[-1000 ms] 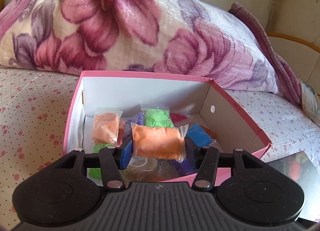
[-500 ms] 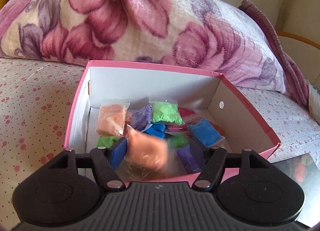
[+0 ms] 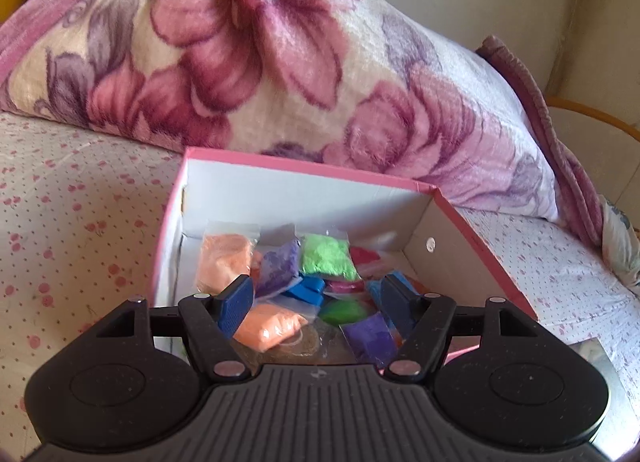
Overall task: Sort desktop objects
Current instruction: 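Grasp the light green clay bag with the right tool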
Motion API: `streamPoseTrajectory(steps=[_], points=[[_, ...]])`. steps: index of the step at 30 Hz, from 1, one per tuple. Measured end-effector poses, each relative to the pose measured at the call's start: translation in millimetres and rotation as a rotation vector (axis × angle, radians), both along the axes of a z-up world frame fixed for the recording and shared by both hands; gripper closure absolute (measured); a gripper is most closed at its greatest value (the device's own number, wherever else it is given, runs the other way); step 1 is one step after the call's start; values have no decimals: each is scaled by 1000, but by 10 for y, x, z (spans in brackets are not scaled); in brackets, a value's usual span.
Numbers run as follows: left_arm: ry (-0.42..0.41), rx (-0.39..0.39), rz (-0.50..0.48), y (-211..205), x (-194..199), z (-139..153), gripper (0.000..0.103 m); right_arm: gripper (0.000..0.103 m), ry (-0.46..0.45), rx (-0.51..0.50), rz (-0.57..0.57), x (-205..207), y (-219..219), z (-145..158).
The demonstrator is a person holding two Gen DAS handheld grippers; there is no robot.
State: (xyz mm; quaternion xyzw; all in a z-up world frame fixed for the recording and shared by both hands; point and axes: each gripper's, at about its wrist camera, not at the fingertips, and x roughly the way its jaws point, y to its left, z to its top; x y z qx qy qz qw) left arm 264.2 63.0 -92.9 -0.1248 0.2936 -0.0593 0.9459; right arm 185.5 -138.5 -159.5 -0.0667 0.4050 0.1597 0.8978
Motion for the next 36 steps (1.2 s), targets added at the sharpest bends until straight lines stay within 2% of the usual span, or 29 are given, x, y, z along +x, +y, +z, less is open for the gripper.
streamPoseTrajectory(steps=[3, 8, 9, 12, 15, 18, 19, 24, 29, 31, 35, 36], points=[[-13, -35, -3, 50, -14, 28, 33, 77, 5, 7, -5, -9, -27, 18], [-20, -34, -28, 39, -39, 46, 33, 77, 12, 12, -15, -4, -44, 23], [-21, -31, -33, 33, -46, 48, 33, 75, 8, -4, -14, -4, -22, 20], [-27, -29, -40, 30, -68, 56, 33, 60, -8, -49, -9, -6, 43, 15], [-39, -34, -38, 64, -96, 75, 33, 59, -44, -83, -1, -41, 98, 58], [-50, -38, -31, 119, -133, 96, 33, 49, -75, -124, 22, -108, 147, 102], [-52, -39, -28, 137, -145, 104, 33, 48, -83, -135, 29, -138, 156, 117], [-64, -61, -21, 214, -209, 147, 33, 48, -173, -180, 86, -284, 230, 217], [-75, -63, -32, 207, -269, 179, 33, 51, -140, -252, 165, -169, 378, 50], [-84, -67, -45, 194, -305, 199, 33, 59, -112, -282, 187, -126, 400, -22], [-101, -69, -92, 144, -384, 234, 33, 61, -79, -304, 218, -66, 409, -49], [-104, -67, -102, 131, -405, 241, 33, 66, -81, -315, 230, -58, 417, -45]])
